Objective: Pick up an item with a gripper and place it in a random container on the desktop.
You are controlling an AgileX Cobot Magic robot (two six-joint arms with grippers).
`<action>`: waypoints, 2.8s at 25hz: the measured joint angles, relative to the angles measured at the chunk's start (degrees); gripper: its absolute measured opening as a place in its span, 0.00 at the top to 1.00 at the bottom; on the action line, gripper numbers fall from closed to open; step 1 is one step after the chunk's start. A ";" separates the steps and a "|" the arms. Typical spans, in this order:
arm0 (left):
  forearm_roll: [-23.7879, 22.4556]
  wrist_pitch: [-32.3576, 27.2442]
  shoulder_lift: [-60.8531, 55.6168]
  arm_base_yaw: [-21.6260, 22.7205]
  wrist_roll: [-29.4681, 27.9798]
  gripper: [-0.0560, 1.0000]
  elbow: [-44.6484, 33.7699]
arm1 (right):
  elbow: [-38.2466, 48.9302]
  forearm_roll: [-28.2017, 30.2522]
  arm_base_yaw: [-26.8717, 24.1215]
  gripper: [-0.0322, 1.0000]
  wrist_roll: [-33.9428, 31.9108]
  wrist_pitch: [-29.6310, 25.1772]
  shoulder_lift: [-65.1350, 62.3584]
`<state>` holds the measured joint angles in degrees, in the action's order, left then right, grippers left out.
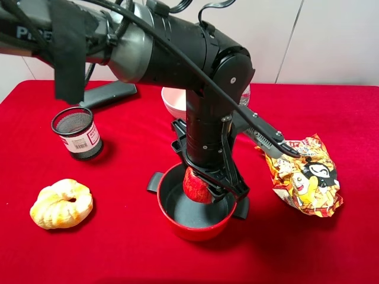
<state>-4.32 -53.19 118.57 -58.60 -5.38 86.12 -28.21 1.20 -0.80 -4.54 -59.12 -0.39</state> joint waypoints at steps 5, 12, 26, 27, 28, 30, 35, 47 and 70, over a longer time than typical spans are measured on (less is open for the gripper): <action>-0.01 0.00 0.00 0.00 -0.19 0.27 0.00 | 0.00 0.00 0.00 0.30 0.00 0.00 0.00; -0.01 0.00 0.00 0.00 -1.41 0.27 0.00 | 0.00 0.00 0.00 0.30 0.00 0.00 0.00; -0.13 -0.06 0.00 0.00 -2.08 0.06 0.00 | 0.00 0.00 0.00 0.30 0.00 0.00 0.00; -0.07 -0.30 0.00 0.00 -2.08 0.06 0.13 | 0.00 0.00 0.00 0.30 0.00 0.00 0.00; -0.07 -0.91 0.00 0.00 -2.15 0.06 0.56 | 0.00 0.00 0.00 0.30 0.00 0.00 0.00; -0.07 -2.07 0.00 0.00 -2.21 0.06 1.83 | 0.00 0.00 0.00 0.30 0.00 0.00 0.00; 0.04 -7.68 -0.21 0.00 -2.50 0.06 5.71 | 0.00 0.00 0.00 0.30 0.00 0.00 0.00; -1.74 -13.01 -11.93 0.00 -2.66 0.06 6.88 | 0.00 0.00 0.00 0.30 0.00 0.00 0.00; -9.00 -13.23 -49.28 0.00 -3.10 0.04 -13.35 | 0.00 0.00 0.00 0.30 0.00 0.00 0.00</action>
<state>-13.33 -66.42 69.29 -58.60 -8.49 72.77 -28.21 1.20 -0.80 -4.54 -59.12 -0.39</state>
